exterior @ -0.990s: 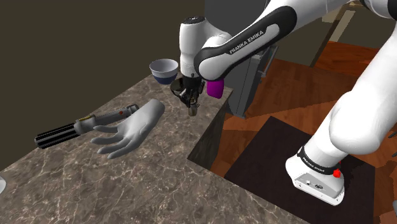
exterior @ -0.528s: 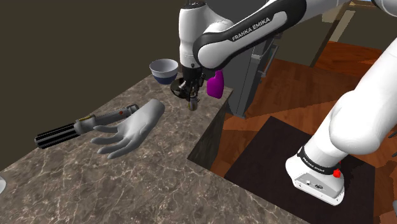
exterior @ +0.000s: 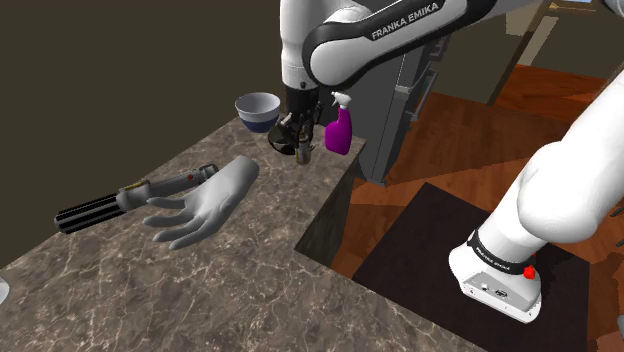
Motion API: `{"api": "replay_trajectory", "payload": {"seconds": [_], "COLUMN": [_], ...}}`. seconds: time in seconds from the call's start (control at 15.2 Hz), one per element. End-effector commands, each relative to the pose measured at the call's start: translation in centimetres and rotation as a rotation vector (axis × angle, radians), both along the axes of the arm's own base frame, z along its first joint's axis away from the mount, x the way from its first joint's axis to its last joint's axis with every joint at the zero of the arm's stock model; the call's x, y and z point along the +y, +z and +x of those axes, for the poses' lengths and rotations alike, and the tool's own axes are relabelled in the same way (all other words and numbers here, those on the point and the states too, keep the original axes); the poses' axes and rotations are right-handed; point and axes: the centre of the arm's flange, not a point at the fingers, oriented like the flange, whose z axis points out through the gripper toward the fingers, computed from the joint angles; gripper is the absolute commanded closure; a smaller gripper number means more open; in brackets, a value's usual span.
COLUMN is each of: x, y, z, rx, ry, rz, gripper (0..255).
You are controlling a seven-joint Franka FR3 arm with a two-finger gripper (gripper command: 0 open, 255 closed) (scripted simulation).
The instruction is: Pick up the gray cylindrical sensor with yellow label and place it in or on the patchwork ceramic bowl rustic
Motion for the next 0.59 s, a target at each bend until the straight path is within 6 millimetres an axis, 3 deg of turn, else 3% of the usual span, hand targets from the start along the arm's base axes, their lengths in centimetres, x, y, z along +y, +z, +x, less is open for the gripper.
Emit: {"api": "replay_trajectory", "payload": {"seconds": [0.0,0.53], "x": [-0.8,-6.5], "y": [0.6,1.5], "z": [1.2,10.0], "rx": [0.000,0.000], "ry": [0.000,0.000], "rz": [0.000,0.000], "gripper": [255,255]}}
